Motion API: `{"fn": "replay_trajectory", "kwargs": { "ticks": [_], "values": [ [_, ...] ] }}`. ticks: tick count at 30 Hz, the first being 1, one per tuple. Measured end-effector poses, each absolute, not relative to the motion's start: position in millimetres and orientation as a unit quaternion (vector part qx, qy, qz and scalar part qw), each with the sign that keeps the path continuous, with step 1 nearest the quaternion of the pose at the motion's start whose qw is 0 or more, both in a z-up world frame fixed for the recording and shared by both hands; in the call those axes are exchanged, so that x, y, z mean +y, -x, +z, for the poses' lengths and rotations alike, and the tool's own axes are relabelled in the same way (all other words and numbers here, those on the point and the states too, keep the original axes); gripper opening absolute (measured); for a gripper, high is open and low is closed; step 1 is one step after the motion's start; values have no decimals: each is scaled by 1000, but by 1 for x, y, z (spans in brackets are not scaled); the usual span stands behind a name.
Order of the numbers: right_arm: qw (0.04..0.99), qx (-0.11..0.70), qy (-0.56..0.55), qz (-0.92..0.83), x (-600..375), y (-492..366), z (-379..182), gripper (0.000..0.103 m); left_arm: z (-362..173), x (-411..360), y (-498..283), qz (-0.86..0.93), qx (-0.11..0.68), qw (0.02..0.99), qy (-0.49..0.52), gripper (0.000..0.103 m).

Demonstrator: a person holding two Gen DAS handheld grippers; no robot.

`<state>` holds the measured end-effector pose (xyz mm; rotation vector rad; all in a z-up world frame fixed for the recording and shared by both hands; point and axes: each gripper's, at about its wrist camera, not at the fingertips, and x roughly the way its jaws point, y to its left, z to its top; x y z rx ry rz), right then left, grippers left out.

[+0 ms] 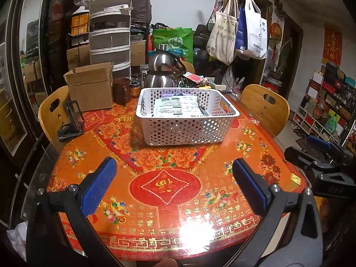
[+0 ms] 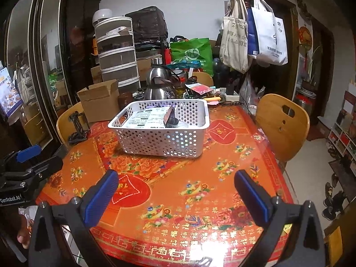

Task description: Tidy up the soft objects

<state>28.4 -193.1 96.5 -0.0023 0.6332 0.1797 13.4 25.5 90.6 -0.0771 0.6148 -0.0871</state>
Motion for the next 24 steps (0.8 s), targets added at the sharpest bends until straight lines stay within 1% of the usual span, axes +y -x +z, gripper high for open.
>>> {"fn": "replay_trajectory", "kwargs": {
  "ticks": [24],
  "values": [
    [944,318,-4,90,-194,-33,89,103,84,29,-16,-39,306,950,37,103]
  ]
}}
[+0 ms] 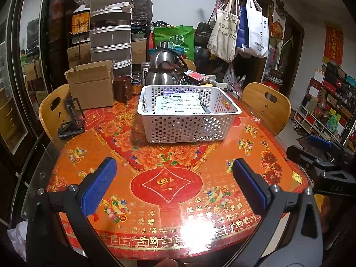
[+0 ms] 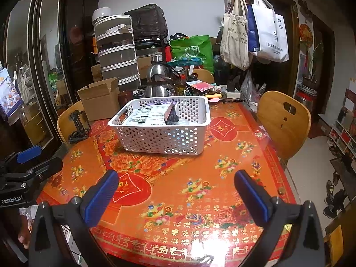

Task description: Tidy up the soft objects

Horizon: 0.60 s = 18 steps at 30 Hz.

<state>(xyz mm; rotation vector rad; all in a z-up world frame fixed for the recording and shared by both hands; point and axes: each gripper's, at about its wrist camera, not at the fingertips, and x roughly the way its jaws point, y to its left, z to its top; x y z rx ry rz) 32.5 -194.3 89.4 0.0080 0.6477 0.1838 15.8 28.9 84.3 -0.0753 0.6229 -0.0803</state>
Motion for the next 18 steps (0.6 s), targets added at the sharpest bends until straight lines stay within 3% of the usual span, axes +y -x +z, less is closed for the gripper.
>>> {"fn": "replay_trajectory", "kwargs": {
  "ticks": [18],
  "values": [
    [943,320,-4,90,-195,-32,86,103,73,27,-15,-43,310,949,36,103]
  ]
}}
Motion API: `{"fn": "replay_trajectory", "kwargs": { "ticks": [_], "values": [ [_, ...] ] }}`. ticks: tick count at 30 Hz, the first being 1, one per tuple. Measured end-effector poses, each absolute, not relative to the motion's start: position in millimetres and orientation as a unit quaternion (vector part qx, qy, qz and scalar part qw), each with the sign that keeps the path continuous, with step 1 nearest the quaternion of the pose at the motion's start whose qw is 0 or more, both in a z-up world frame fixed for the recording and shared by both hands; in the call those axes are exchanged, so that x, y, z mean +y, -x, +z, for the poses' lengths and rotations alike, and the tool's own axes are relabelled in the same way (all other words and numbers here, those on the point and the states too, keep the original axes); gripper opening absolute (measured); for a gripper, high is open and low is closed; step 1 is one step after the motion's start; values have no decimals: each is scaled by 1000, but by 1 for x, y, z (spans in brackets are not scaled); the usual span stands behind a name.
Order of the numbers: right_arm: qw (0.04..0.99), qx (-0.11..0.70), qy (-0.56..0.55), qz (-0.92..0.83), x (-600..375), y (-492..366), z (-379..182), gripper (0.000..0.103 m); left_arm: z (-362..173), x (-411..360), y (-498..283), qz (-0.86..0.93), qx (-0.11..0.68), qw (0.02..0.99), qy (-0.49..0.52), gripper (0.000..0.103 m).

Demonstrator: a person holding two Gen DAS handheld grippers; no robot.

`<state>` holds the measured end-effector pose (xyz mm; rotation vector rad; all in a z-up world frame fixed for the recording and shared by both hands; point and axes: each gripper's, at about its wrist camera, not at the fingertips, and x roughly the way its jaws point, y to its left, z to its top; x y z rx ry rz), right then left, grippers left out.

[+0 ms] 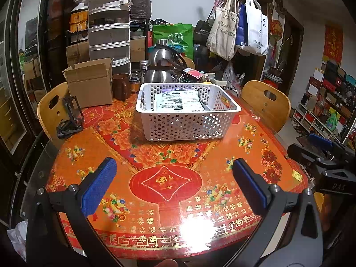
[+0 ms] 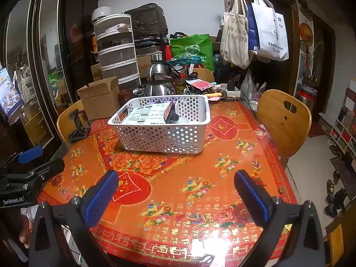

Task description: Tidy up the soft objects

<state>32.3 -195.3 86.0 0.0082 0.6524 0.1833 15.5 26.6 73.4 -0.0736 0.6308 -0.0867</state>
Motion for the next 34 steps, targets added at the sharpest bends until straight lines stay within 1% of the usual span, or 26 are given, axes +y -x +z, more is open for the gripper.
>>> {"fn": "replay_trajectory", "kwargs": {
  "ticks": [24,34],
  "values": [
    [942,323,-3,91,-194,-33,87,103,67,19,-17,-48,315,947,31,103],
    [941,326,-2,92,-193,-33,84,103,71,19,-16,-44,310,950,14,103]
  ]
}}
